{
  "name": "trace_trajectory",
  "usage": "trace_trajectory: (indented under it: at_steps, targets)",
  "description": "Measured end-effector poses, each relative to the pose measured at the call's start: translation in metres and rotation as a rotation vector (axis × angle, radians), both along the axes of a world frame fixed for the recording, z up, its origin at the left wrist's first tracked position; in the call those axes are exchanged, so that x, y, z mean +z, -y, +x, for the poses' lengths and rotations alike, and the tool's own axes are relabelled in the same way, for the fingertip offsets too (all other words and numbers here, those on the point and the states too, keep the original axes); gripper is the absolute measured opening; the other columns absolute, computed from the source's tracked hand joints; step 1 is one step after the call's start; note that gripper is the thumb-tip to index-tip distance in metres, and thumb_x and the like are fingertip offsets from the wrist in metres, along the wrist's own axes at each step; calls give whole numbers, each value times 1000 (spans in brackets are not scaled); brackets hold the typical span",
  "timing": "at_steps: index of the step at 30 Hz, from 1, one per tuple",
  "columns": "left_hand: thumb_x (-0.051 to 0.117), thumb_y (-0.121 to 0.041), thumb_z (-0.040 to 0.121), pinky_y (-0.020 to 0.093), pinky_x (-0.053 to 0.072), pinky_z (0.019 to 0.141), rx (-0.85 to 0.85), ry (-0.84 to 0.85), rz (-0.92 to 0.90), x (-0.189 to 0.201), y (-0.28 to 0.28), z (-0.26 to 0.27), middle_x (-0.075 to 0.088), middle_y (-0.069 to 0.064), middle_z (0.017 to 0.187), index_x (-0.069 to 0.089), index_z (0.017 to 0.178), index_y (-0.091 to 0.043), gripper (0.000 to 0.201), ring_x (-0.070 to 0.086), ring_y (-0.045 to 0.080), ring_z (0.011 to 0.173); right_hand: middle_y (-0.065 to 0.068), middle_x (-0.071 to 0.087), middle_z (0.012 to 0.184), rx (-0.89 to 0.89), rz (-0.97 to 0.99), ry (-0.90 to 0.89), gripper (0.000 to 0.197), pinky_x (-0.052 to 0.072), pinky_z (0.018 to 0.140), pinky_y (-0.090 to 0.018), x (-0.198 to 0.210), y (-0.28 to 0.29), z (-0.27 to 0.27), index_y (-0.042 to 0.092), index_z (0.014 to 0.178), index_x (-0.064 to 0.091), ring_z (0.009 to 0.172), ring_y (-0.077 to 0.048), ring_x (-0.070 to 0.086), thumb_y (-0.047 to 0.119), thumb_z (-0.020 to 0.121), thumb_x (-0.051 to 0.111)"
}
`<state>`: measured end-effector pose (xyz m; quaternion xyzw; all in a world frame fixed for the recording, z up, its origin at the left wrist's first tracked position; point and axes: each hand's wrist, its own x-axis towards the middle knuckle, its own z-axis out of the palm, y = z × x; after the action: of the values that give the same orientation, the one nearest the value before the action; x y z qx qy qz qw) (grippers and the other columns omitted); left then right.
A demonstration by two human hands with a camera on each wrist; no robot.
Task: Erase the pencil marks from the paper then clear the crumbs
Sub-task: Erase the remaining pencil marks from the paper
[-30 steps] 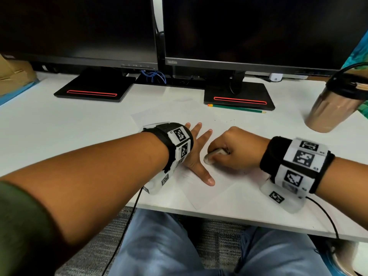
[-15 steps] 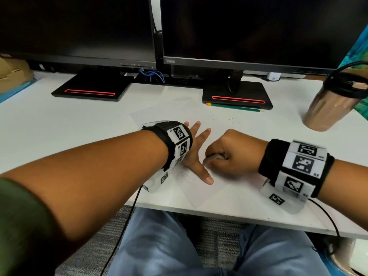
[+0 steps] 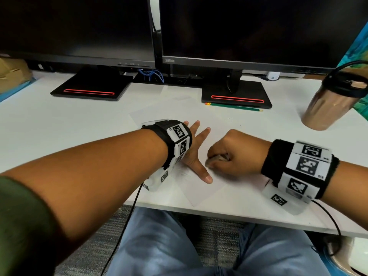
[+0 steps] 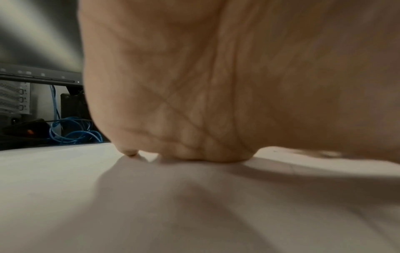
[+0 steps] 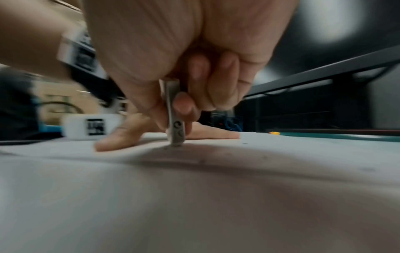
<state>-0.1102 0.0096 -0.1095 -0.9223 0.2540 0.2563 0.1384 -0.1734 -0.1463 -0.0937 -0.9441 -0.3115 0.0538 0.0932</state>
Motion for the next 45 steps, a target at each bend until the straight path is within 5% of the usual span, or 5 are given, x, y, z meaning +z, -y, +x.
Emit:
trace_trajectory:
  at_steps: [4,32,37,42,45]
  targets:
    - [61,-93,48,61,3,118,0,9,-6,2,0,-1,-31,6,161,-30,150,-34,149,-18,38,150,1,68,66,-147,-11,39,26,47,62,-29,8,13,12,14,79,71,60,-16,56,34,91,58]
    - [60,-95,42,62,7,117,-9,11,11,4,1,0,-31,8,160,-29,150,-34,153,-13,40,150,-3,55,52,22,30,-29,31,42,53,-30,1,3,-12,11,65,63,48,-18,47,29,89,56]
    - [61,-95,46,63,-3,116,-28,1,-41,4,-5,-3,-37,5,158,-32,148,-36,150,-26,37,147,3,70,72,-217,46,33,25,52,67,-35,16,26,-5,19,83,73,66,-15,62,37,87,57]
    - [51,-100,48,67,-8,115,-151,-70,-87,0,-3,-14,-42,-1,155,-34,143,-47,139,-37,33,142,8,66,68,-240,41,17,17,51,64,-31,19,22,-8,22,85,74,66,-12,60,34,87,62]
    - [51,-96,60,67,-5,116,-153,-73,-55,-6,0,-20,-40,2,156,-32,145,-47,128,-33,35,144,-3,66,72,-304,-104,16,23,54,66,-38,14,16,-4,16,82,69,68,-22,61,32,89,54]
